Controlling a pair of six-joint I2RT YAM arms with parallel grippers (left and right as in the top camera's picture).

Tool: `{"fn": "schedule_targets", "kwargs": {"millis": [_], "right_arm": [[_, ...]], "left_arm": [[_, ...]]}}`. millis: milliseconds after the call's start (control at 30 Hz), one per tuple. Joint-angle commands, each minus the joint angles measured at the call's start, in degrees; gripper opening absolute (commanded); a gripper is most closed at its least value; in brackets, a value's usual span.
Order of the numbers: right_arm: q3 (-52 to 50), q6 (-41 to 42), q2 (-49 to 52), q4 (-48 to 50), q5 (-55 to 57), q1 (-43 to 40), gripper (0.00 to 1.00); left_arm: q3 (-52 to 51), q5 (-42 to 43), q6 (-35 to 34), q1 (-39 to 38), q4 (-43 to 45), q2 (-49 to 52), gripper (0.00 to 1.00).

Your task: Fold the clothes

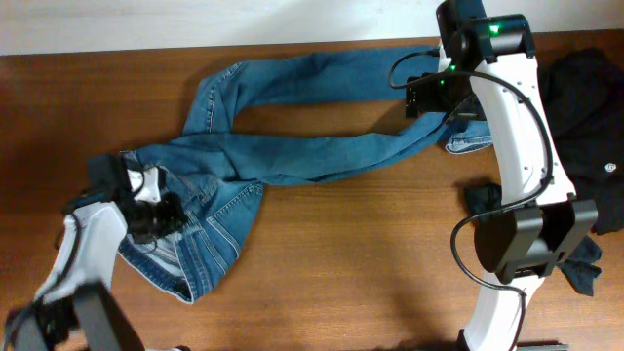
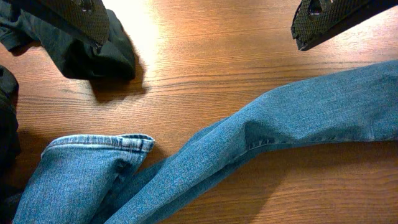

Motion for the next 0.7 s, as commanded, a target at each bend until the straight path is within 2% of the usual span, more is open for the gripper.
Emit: {"fn": "schedule_targets", "kwargs": {"millis": [0,133,333,500,667], "right_arm": [[0.55,0.04,-1.4,0.04,-0.31,0.28,0.98],[0.55,0.04,-1.4,0.26,-0.28,0.28,0.98],[0.55,0.07,-1.4,0.48,-0.26,0.24,0.99],[0.55,0.04,-1.4,0.48,-0.04,0.17,1.0],[0.13,0.0,-1.4,0.35,-0.33,-0.2,0.99]], "left_arm": [[11.15,3.39,1.33,0.04,-4.96,-10.86,0.01],[28.46,2.14,2.86,0.04,-10.12,-18.43,0.01],[52.02,-8.9,6.08,0.04,-14.82,-20.39,0.01],[57.31,-16.74,6.56,0.04,-15.04,-20.35,0.0],[57.55,-17.75,8.04,0.04,-14.56,-19.23,0.0]]}}
